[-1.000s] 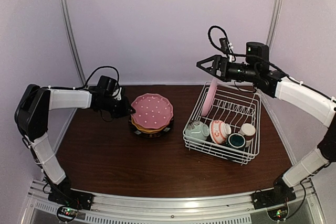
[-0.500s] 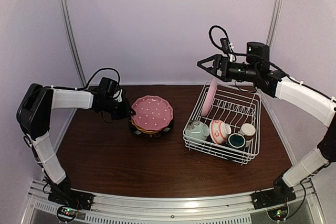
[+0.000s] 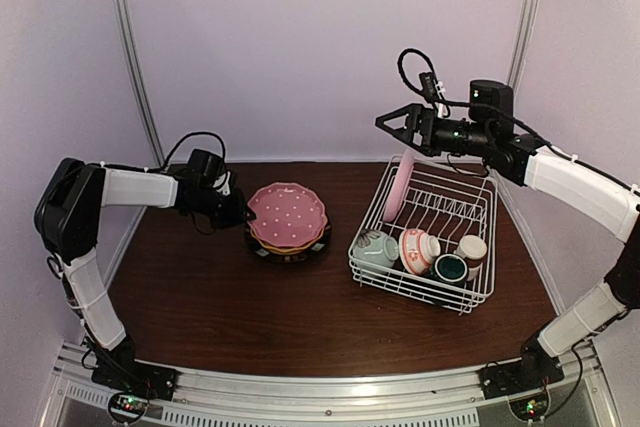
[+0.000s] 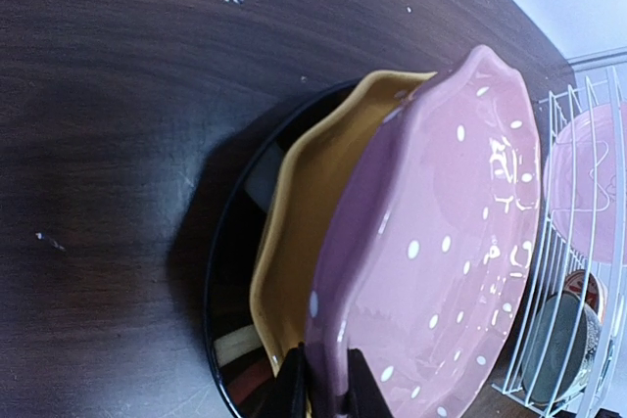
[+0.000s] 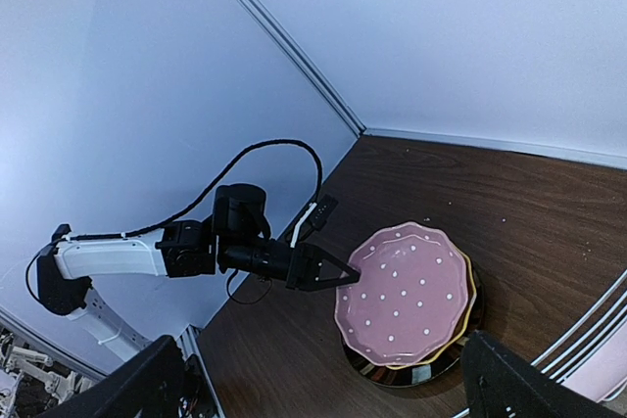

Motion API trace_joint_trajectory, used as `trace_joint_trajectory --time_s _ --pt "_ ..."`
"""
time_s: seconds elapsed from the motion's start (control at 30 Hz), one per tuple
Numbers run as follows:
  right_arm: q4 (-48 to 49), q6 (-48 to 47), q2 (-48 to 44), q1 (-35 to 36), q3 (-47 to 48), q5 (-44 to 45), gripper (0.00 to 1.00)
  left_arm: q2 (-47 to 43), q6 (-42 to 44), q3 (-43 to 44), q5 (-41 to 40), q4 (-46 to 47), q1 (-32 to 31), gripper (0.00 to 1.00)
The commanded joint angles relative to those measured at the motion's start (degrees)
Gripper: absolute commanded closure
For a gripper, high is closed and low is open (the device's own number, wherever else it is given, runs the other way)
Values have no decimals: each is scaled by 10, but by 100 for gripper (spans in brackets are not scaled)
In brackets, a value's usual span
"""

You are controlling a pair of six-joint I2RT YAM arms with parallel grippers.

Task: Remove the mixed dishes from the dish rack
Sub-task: Place the plate on the plate.

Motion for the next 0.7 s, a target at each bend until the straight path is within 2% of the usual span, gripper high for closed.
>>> trace_joint_trajectory --time_s 0.0,0.2,0.33,0.5,0.67 --pt "13 5 -4 -4 -8 -7 0 -2 -3 21 30 77 5 100" --pt "13 6 -2 -4 -6 -7 0 3 0 23 36 68 5 97" --pt "28 9 0 -4 -4 -9 0 5 2 28 37 55 5 89" --pt "28 10 0 -4 -4 -10 0 4 10 35 29 36 4 71" --pt "29 12 0 -3 -3 -11 0 0 27 45 9 10 3 62"
